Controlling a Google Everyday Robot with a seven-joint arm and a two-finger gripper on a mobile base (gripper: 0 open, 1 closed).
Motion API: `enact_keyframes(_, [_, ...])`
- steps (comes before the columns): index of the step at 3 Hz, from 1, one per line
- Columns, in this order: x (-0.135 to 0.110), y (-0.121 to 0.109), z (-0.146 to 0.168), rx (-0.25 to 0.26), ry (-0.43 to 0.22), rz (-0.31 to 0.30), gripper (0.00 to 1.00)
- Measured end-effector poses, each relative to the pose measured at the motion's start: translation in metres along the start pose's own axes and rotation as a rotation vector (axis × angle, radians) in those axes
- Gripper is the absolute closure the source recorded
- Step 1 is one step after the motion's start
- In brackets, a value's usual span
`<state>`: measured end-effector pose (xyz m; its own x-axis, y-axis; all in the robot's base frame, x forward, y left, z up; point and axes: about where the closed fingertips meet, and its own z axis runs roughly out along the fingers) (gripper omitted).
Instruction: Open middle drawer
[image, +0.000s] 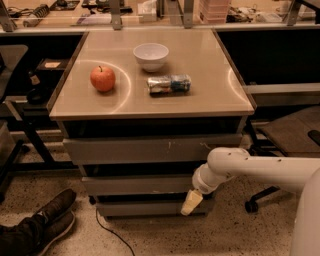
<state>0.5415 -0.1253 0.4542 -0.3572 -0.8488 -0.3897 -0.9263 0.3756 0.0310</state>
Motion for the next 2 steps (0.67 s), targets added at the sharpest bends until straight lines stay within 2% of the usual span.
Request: enact_keyframes(2, [-0.0099, -0.0107, 0.0170, -0.002, -0.023, -0.033, 0.00])
